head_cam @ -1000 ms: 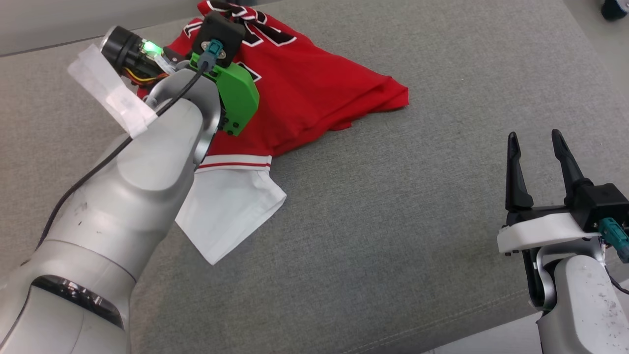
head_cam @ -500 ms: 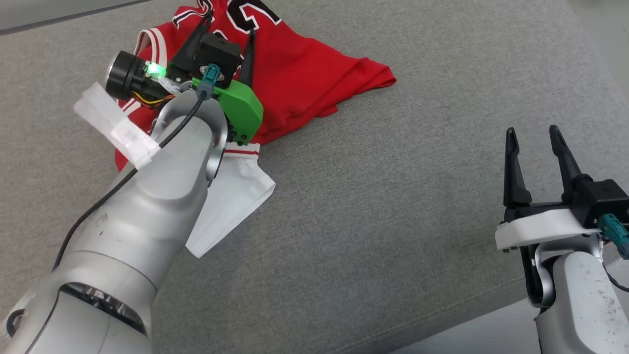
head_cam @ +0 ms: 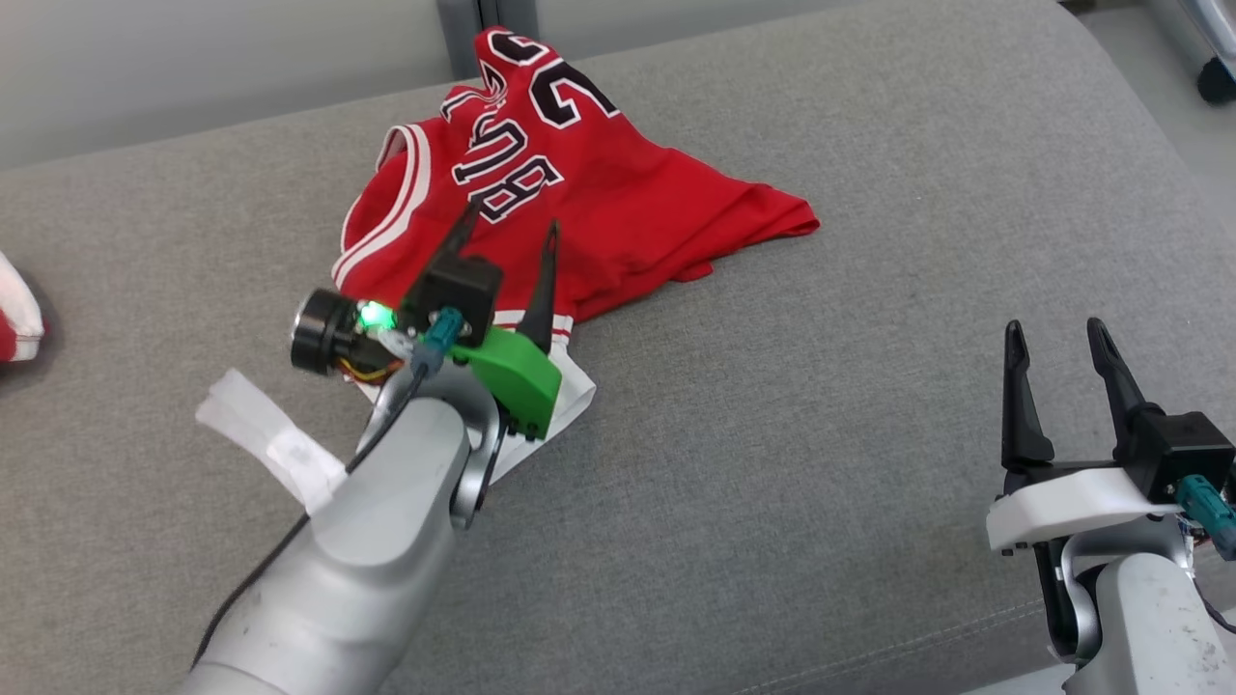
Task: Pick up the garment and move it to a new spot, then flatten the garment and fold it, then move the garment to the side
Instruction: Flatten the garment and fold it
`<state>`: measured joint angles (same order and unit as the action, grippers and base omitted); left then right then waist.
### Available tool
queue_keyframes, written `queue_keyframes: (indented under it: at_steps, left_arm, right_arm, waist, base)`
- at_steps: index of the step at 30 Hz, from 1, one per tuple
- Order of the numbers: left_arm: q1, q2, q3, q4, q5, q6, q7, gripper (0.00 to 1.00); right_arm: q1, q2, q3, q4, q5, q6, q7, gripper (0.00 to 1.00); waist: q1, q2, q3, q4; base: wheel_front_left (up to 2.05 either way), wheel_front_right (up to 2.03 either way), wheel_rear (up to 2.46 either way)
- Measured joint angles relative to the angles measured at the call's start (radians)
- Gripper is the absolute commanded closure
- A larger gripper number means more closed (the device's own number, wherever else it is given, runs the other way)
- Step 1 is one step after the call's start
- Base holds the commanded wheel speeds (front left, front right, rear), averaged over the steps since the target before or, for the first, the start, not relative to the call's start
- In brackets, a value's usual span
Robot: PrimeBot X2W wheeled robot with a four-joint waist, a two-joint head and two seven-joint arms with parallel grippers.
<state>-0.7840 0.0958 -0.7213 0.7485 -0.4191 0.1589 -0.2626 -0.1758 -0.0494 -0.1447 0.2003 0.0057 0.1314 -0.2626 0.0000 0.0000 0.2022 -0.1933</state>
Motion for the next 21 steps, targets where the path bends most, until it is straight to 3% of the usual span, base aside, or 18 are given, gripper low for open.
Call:
queue_keyframes:
  at_steps: [8, 18, 19, 20, 21]
  left_arm:
    - [0.217, -0.014, -0.049, 0.034, -0.03, -0.019, 0.046, 0.0]
    - [0.251, -0.018, -0.064, 0.196, -0.075, -0.01, 0.206, 0.0]
    - [0.249, -0.017, -0.063, 0.205, -0.078, -0.011, 0.21, 0.29]
    - [0.247, -0.017, -0.061, 0.213, -0.08, -0.014, 0.212, 0.69]
    - [0.244, -0.016, -0.06, 0.217, -0.081, -0.014, 0.212, 1.0]
  right_arm:
    - [0.029, 0.0, 0.011, 0.001, 0.005, 0.0, 0.0, 0.0]
    - [0.029, 0.0, 0.016, -0.004, 0.008, 0.0, 0.0, 0.0]
    - [0.029, 0.0, 0.016, -0.004, 0.008, 0.0, 0.0, 0.0]
    - [0.029, 0.0, 0.015, -0.004, 0.008, 0.0, 0.0, 0.0]
    - [0.029, 0.0, 0.014, -0.004, 0.008, 0.0, 0.0, 0.0]
  waist:
    - [0.0, 0.0, -0.085, 0.045]
    - [0.0, 0.0, -0.082, 0.023]
    - [0.0, 0.0, -0.081, 0.019]
    - [0.0, 0.0, -0.078, 0.016]
    - [0.0, 0.0, -0.077, 0.014]
  base:
    - [0.0, 0.0, 0.0]
    - [0.0, 0.0, 0.0]
    - [0.0, 0.0, 0.0]
    - [0.0, 0.0, 0.0]
    - [0.0, 0.0, 0.0]
